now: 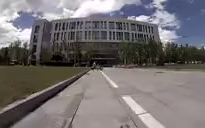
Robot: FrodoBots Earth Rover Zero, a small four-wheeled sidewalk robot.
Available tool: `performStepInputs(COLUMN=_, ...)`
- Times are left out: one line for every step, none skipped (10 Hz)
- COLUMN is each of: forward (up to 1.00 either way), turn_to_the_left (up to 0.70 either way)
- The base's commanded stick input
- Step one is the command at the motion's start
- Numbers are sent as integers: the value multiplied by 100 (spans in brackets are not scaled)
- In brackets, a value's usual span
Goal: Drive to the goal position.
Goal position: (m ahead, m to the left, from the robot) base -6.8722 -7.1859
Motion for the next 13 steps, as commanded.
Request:
performStepInputs(forward=70, turn_to_the_left=0)
performStepInputs(forward=70, turn_to_the_left=0)
performStepInputs(forward=70, turn_to_the_left=0)
performStepInputs(forward=70, turn_to_the_left=0)
performStepInputs(forward=70, turn_to_the_left=12)
performStepInputs(forward=70, turn_to_the_left=27)
performStepInputs(forward=70, turn_to_the_left=16)
performStepInputs(forward=70, turn_to_the_left=0)
performStepInputs(forward=70, turn_to_the_left=0)
performStepInputs(forward=70, turn_to_the_left=0)
performStepInputs(forward=70, turn_to_the_left=0)
performStepInputs(forward=70, turn_to_the_left=0)
performStepInputs(forward=70, turn_to_the_left=0)
